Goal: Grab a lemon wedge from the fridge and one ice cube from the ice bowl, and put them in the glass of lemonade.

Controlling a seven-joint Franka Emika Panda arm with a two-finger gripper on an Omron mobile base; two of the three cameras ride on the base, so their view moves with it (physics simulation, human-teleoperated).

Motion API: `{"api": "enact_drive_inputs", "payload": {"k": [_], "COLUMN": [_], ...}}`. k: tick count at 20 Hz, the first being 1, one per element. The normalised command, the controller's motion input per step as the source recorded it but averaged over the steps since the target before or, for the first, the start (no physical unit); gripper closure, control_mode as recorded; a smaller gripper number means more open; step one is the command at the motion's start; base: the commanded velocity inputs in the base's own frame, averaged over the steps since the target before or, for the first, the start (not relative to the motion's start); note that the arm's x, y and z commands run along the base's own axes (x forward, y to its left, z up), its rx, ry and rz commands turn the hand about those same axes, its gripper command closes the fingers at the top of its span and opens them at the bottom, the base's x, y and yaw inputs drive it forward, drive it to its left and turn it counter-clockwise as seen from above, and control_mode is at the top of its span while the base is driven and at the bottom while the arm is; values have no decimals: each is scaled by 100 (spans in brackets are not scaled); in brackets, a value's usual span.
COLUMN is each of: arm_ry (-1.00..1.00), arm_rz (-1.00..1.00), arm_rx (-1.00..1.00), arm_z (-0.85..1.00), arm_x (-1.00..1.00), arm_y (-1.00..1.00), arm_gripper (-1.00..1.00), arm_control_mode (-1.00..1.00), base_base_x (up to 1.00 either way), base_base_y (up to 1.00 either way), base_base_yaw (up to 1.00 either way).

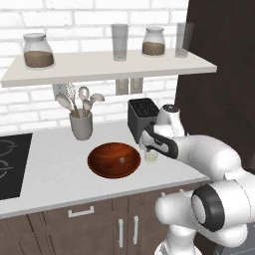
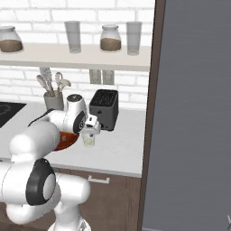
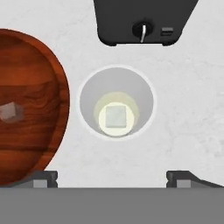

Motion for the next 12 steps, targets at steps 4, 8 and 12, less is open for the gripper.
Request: {"api": "enact_drive_inputs", "payload": {"k": [4,8,12], "arm_ry": [-10,7,5], "arm_rz": [6,6,5], "arm_rx": [0,0,3], "arm_z": [77,100,44], "arm_x": [-89,-100,-100], "arm_y": [1,3,0], "arm_gripper": [-100,-100,-100], "arm_control_mode": [-100,-100,-100], "base_base_x": [0,0,0], "base_base_y": [0,0,0], "base_base_yaw": [0,0,0]}}
